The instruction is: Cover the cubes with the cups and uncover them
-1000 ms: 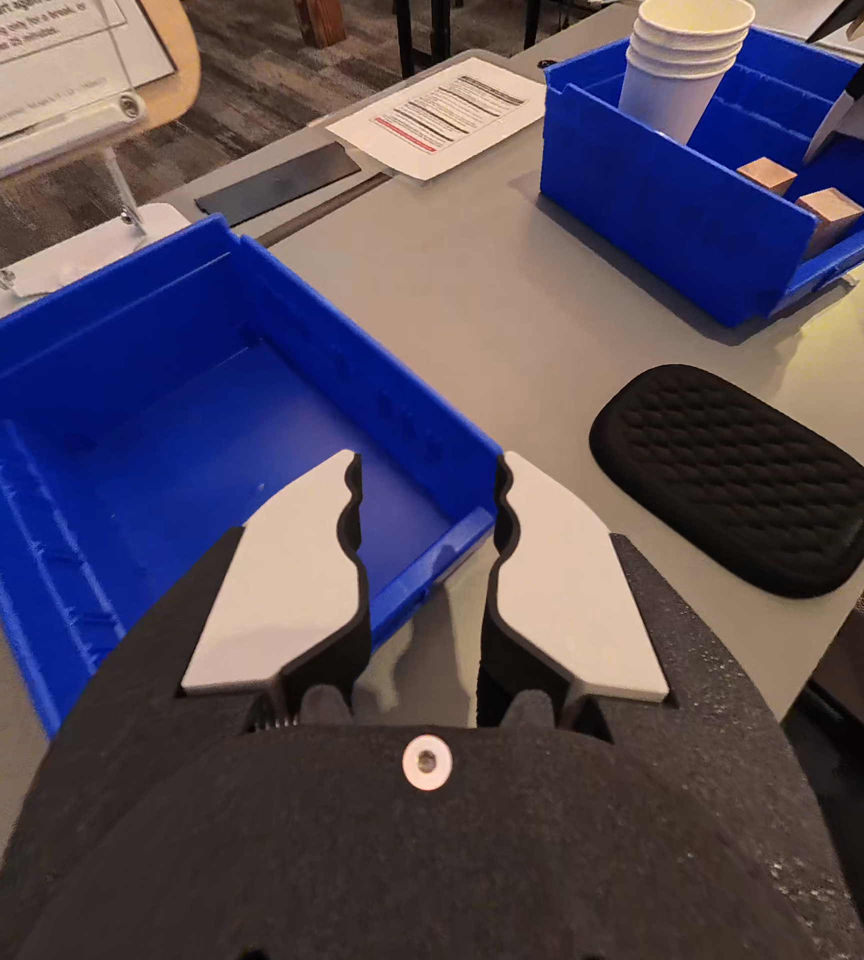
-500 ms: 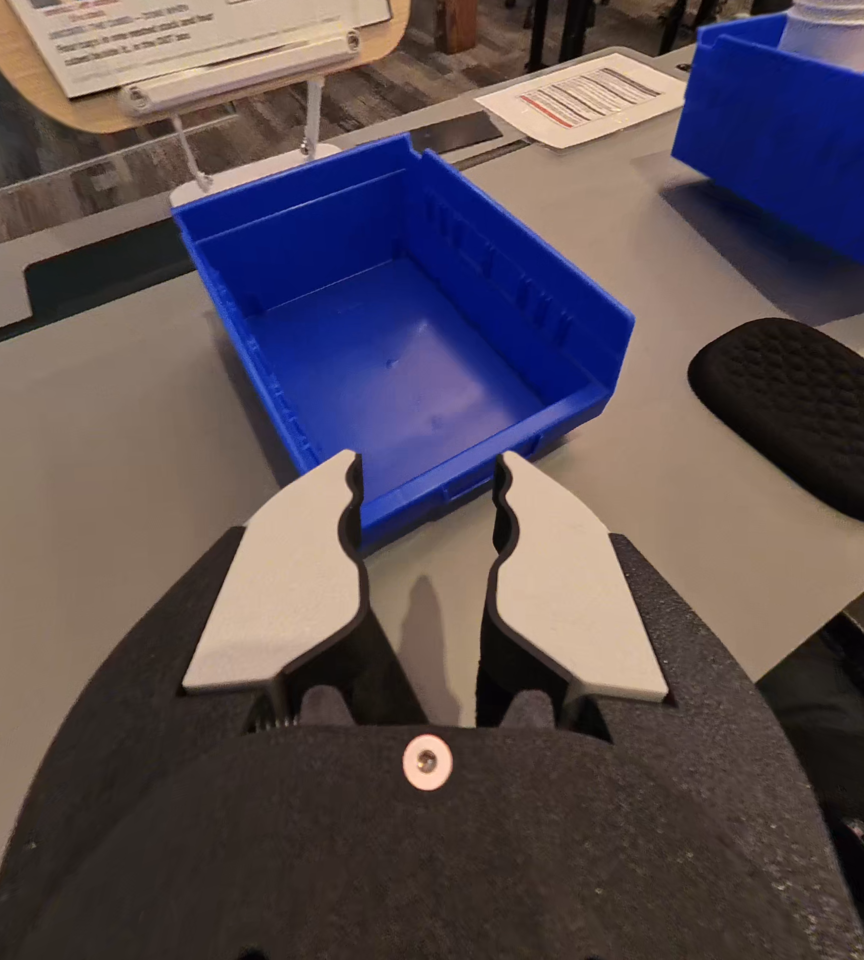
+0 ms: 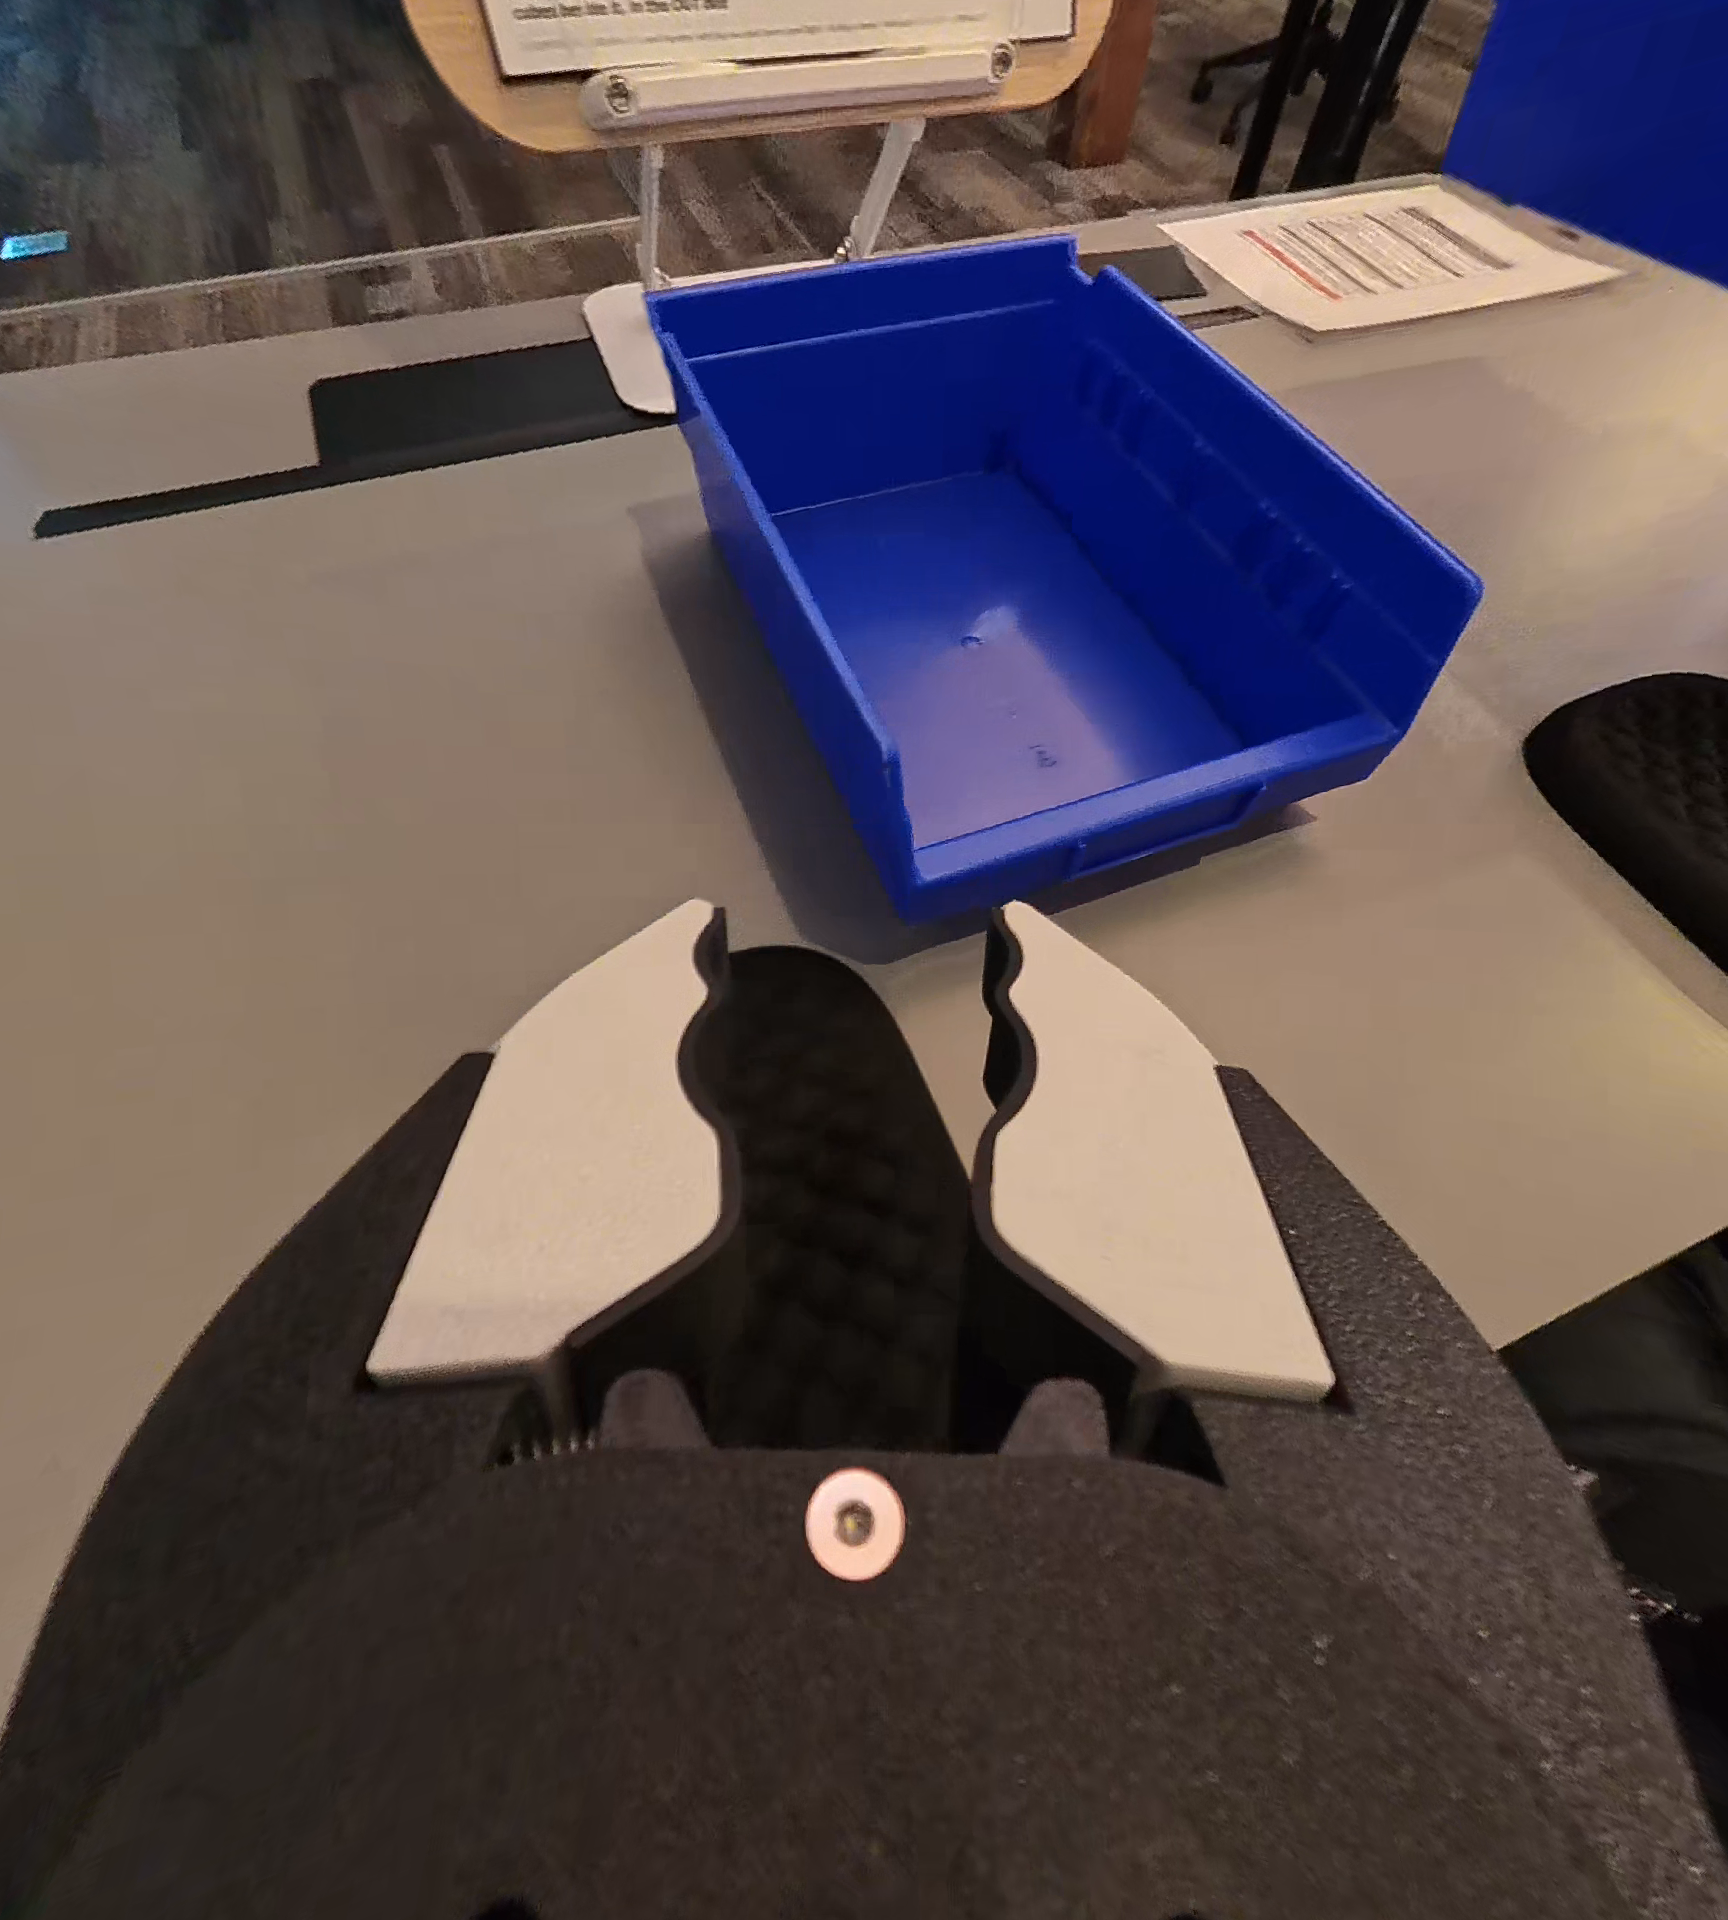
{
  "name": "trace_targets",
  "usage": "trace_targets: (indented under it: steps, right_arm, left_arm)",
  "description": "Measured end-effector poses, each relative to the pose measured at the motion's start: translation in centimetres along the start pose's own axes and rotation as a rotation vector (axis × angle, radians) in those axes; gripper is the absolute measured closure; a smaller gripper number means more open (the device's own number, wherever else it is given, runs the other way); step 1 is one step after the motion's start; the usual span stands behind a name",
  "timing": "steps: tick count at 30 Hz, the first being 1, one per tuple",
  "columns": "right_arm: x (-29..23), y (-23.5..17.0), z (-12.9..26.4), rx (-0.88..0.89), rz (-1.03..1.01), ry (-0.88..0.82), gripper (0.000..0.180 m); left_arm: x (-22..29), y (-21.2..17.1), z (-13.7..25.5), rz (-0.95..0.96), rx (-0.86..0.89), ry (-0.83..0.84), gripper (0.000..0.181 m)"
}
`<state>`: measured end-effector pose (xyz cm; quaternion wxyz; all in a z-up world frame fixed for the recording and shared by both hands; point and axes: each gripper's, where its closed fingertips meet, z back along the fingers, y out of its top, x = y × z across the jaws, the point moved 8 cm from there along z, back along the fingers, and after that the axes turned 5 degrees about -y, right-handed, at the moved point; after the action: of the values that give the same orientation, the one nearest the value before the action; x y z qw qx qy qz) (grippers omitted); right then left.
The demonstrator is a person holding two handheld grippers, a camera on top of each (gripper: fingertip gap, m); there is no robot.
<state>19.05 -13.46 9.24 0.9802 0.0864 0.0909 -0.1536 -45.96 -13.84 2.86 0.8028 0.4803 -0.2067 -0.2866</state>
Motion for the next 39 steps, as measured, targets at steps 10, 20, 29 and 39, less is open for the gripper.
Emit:
trace_targets:
  steps: [10,20,29,39]
  right_arm:
    - [-19.0,4.4,0.7,0.003,0.306,0.083,0.173]
    - [-41.7,7.0,-4.2,-0.054,0.605,0.212,0.173]
    - [-56.5,7.3,-11.0,-0.063,0.73,0.279,0.173]
    - [-62.9,6.5,-20.2,-0.092,0.74,0.294,0.173]
  left_arm:
    - [-2.0,-1.1,3.6,0.038,0.033,0.066,0.134]
    - [-6.1,-2.8,8.3,0.123,0.071,0.177,0.133]
    - [-10.2,-4.5,10.8,0.209,0.085,0.25,0.133]
    - [-11.9,-5.5,11.8,0.235,0.095,0.289,0.133]
